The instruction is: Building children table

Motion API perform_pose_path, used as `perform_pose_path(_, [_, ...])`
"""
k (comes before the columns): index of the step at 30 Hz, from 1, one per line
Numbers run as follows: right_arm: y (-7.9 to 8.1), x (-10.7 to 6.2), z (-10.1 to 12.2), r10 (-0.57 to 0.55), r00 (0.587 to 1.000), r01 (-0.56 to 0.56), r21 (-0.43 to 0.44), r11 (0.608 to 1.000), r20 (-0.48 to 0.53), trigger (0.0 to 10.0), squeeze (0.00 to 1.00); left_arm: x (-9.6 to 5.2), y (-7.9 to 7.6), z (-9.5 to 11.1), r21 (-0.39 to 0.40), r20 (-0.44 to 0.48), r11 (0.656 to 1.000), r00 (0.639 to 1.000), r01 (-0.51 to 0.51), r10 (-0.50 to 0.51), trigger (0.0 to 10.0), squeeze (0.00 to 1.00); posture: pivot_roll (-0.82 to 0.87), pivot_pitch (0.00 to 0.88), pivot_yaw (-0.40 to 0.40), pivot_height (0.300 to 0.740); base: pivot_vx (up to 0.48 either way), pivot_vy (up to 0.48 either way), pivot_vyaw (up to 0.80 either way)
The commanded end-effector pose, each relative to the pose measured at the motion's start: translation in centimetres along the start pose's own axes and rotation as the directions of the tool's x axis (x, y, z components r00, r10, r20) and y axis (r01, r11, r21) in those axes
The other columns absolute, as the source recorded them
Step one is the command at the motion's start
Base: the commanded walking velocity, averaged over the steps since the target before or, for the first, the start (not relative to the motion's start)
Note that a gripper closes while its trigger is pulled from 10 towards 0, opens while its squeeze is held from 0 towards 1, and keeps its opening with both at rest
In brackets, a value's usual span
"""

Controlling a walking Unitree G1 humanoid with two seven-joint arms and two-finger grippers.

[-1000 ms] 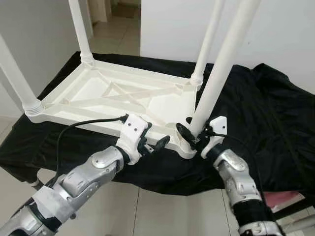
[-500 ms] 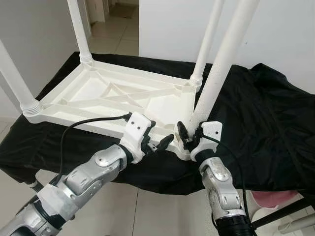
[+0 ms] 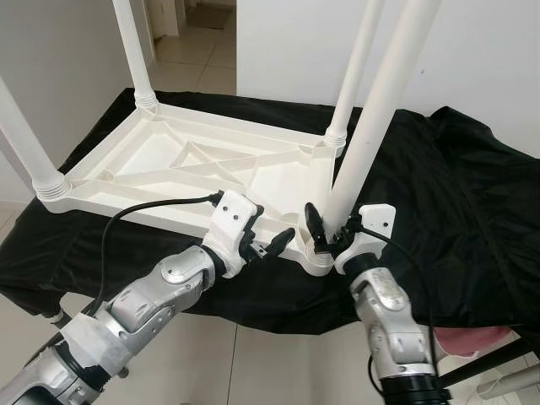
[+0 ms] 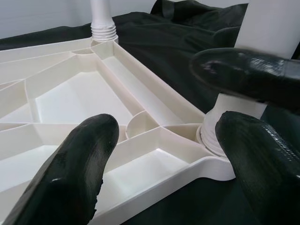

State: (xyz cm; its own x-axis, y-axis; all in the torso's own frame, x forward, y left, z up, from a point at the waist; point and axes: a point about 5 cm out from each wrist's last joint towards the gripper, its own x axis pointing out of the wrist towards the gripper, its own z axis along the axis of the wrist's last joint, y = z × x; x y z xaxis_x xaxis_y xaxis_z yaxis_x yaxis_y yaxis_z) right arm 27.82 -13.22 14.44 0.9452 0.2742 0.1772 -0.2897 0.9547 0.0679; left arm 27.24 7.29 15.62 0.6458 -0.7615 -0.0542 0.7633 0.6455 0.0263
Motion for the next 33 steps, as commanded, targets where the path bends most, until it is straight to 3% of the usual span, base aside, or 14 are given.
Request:
perform_pose_path(1, [-0.2,-0.3,-0.1,0.006,1.000,-0.006,0.009,1.000,-0.010,10.0,1.00,-0.6,-2.2,0.2,0.018,-0.004,0.900,0.900,0.436,-0.436,10.0,0.00,-0.05,0.000,-0.049,0.740,0.000,0.000,0.00])
perform_pose_path(5, [-1.0,-0.9,-0.4,0.111,0.993,-0.110,0.004,0.994,-0.038,10.0,1.00,-0.8,-2.6,0.0,0.007,-0.009,0.892,0.892,0.451,-0.451,10.0,0.00,-0.05,0.000,-0.046,0.740,0.000,0.000,0.00])
perform_pose_path(7, [-1.0,-0.9,-0.4,0.111,0.993,-0.110,0.004,0.994,-0.038,10.0,1.00,-0.8,-2.6,0.0,0.007,-0.009,0.892,0.892,0.451,-0.451,10.0,0.00,-0.05,0.000,-0.046,0.740,0.000,0.000,0.00])
perform_pose_path(8, [-1.2,-1.0,-0.5,0.167,0.985,-0.166,0.009,0.986,-0.048,10.0,0.00,-0.8,-2.9,-0.1,0.004,-0.014,0.887,0.887,0.462,-0.462,10.0,0.00,-0.05,0.000,-0.044,0.740,0.000,0.000,0.00])
perform_pose_path(11, [-1.2,-1.0,-0.5,0.167,0.985,-0.166,0.009,0.986,-0.048,10.0,0.00,-0.8,-2.9,-0.1,0.004,-0.014,0.887,0.887,0.462,-0.462,10.0,0.00,-0.05,0.000,-0.044,0.740,0.000,0.000,0.00])
perform_pose_path(13, [-1.6,-0.7,-0.8,0.302,0.951,-0.304,-0.021,0.952,-0.068,10.0,0.00,-1.1,-3.5,-0.5,-0.006,-0.033,0.867,0.866,0.498,-0.498,10.0,0.00,-0.05,0.000,-0.036,0.740,0.000,0.000,0.00])
perform_pose_path(18, [-2.2,0.5,-1.3,0.421,0.900,-0.428,-0.042,0.903,-0.112,10.0,0.00,-1.6,-4.3,-1.0,-0.021,-0.055,0.840,0.839,0.541,-0.542,10.0,0.00,-0.04,0.000,-0.036,0.740,0.000,0.000,0.00])
perform_pose_path(29, [-2.9,1.9,-1.8,0.460,0.874,-0.472,-0.047,0.880,-0.157,10.0,0.00,-2.0,-4.6,-1.2,-0.026,-0.070,0.835,0.832,0.550,-0.551,10.0,0.00,-0.02,0.000,-0.046,0.740,0.000,0.000,0.00])
perform_pose_path(30, [-3.0,2.0,-2.0,0.470,0.867,-0.483,-0.045,0.875,-0.163,4.2,0.00,-2.2,-4.6,-1.3,-0.026,-0.075,0.836,0.832,0.549,-0.549,10.0,0.00,-0.01,0.000,-0.049,0.740,0.000,0.000,0.00])
perform_pose_path(32, [-3.0,2.0,-2.0,0.470,0.867,-0.483,-0.045,0.875,-0.163,4.2,0.00,-2.2,-4.6,-1.3,-0.026,-0.075,0.836,0.832,0.549,-0.549,10.0,0.00,-0.01,0.000,-0.049,0.740,0.000,0.000,0.00])
perform_pose_path(33, [-3.1,2.1,-2.1,0.476,0.864,-0.488,-0.043,0.872,-0.165,0.0,0.00,-2.2,-4.6,-1.4,-0.026,-0.080,0.837,0.834,0.546,-0.547,10.0,0.00,-0.01,0.000,-0.049,0.740,0.000,0.000,0.00])
